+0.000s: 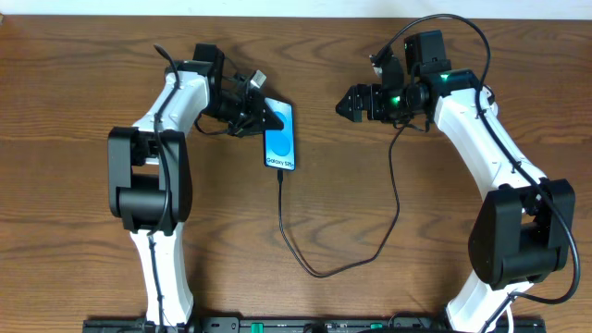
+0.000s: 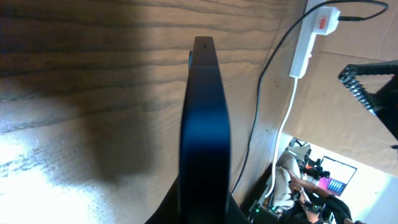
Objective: Plug charger to phone and switch on socket
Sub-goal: 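Lay the phone flat on the table with the left gripper and release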
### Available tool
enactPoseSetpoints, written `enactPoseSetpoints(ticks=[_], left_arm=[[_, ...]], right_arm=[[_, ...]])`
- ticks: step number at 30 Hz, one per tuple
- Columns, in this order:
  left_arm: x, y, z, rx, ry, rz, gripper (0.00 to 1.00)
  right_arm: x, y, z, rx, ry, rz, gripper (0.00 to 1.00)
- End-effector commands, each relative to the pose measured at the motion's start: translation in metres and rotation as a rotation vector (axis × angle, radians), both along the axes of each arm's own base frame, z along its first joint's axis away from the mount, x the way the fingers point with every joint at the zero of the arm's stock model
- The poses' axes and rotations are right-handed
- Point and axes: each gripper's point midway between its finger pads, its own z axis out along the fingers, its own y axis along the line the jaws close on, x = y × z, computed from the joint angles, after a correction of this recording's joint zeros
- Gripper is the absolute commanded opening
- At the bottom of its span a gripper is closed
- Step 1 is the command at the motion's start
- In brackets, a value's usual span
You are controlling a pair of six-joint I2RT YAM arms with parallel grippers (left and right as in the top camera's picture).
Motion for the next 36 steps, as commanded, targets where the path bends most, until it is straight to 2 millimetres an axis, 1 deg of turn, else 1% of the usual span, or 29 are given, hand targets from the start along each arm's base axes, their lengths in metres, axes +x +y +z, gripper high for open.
enactPoseSetpoints(ticks=[1, 8, 16, 21, 30, 36], left_arm=[[0.001, -0.007, -0.003, -0.018, -0.008, -0.021, 0.07], [0.007, -0.008, -0.002, -0.021, -0.038, -0.018, 0.07], [0.005, -0.014, -0.003, -0.02, -0.04, -0.03, 0.07], [0.002, -0.017, -0.014, 0.017, -0.026, -0.04, 0.07], [0.0, -0.018, -0.023, 0.021, -0.002, -0.04, 0.07], [-0.001, -0.017, -0.036, 0.031, 0.021, -0.039, 0.07]], right_arm=[[0.001, 0.003, 0.014, -0.004, -0.043, 0.019, 0.95], [0.0, 0.001, 0.011, -0.026, -0.041, 0.022, 0.94], [0.0, 0.001, 0.011, -0.029, -0.046, 0.029, 0.94], [0.0, 0.0, 0.01, -0.035, -0.052, 0.035, 0.93], [-0.002, -0.003, 0.007, -0.057, -0.037, 0.026, 0.93], [-0.002, -0.003, 0.007, -0.057, -0.038, 0.027, 0.93]])
